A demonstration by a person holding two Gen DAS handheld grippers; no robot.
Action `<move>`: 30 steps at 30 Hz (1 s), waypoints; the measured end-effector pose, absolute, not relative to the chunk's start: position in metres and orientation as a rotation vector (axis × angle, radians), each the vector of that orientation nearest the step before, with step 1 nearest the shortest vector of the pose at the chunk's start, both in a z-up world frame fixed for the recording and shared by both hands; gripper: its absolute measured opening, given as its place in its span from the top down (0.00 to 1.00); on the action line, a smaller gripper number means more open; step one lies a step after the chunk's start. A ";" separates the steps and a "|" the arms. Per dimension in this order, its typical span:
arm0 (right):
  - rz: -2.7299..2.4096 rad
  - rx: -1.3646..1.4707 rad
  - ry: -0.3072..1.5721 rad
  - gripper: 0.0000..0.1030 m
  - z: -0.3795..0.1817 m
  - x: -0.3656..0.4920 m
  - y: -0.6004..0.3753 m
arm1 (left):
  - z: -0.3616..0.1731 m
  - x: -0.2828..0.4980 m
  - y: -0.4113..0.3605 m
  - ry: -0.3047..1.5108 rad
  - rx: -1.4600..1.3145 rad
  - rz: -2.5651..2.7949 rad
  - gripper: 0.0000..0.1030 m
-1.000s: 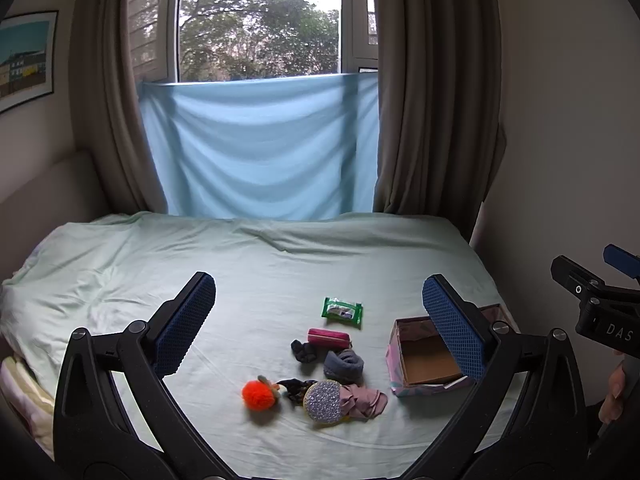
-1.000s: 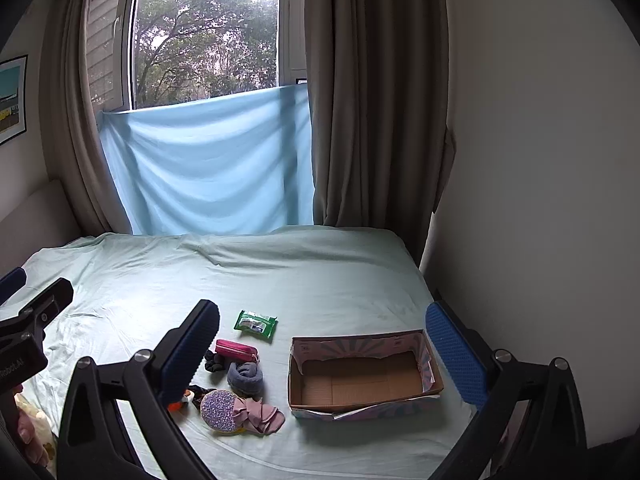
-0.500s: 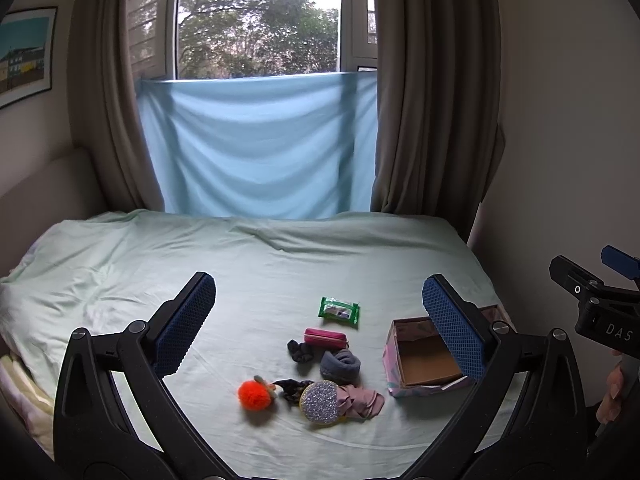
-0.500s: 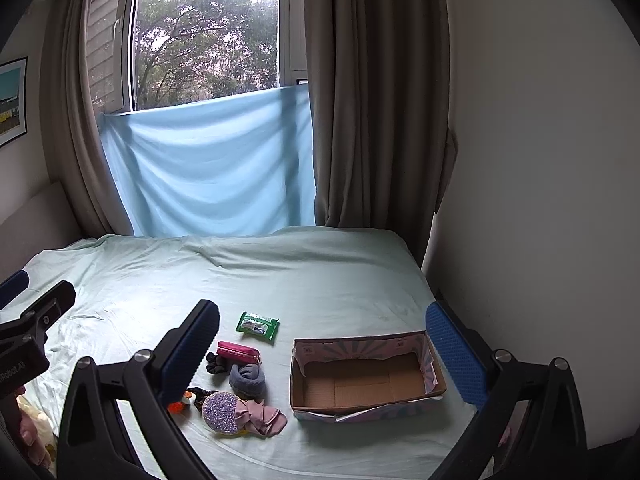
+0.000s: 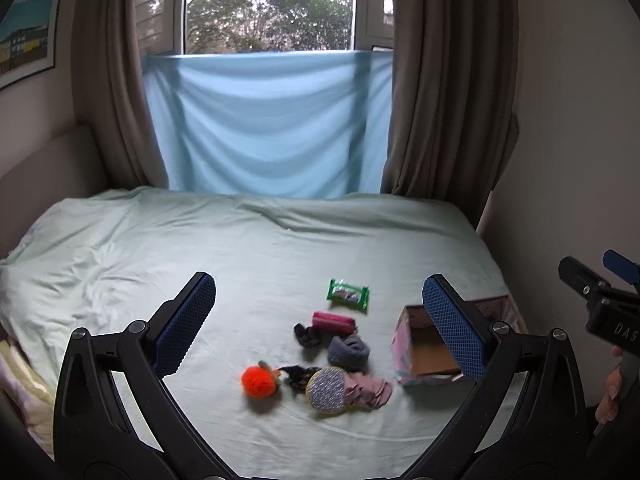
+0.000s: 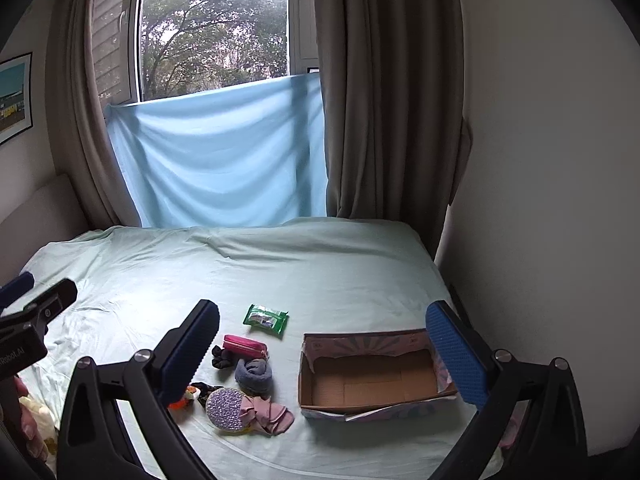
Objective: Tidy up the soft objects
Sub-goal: 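Grasp the orange pompom with the left tool while the right grasps the glitter pad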
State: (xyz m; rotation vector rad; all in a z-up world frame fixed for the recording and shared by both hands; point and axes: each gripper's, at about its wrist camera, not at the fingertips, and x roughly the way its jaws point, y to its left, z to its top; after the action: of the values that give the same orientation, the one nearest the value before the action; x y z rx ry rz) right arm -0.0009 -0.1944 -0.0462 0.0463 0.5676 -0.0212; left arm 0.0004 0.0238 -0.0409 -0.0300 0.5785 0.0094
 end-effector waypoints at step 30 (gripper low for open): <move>-0.211 0.522 0.949 0.00 -0.374 0.057 -0.030 | -0.368 0.102 0.142 0.856 0.204 -0.360 0.03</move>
State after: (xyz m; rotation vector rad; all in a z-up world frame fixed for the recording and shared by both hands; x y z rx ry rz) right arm 0.0570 -0.0302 -0.3739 0.5220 0.9487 -0.2114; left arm 0.1017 0.1424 -0.3684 0.2042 0.8564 -0.3599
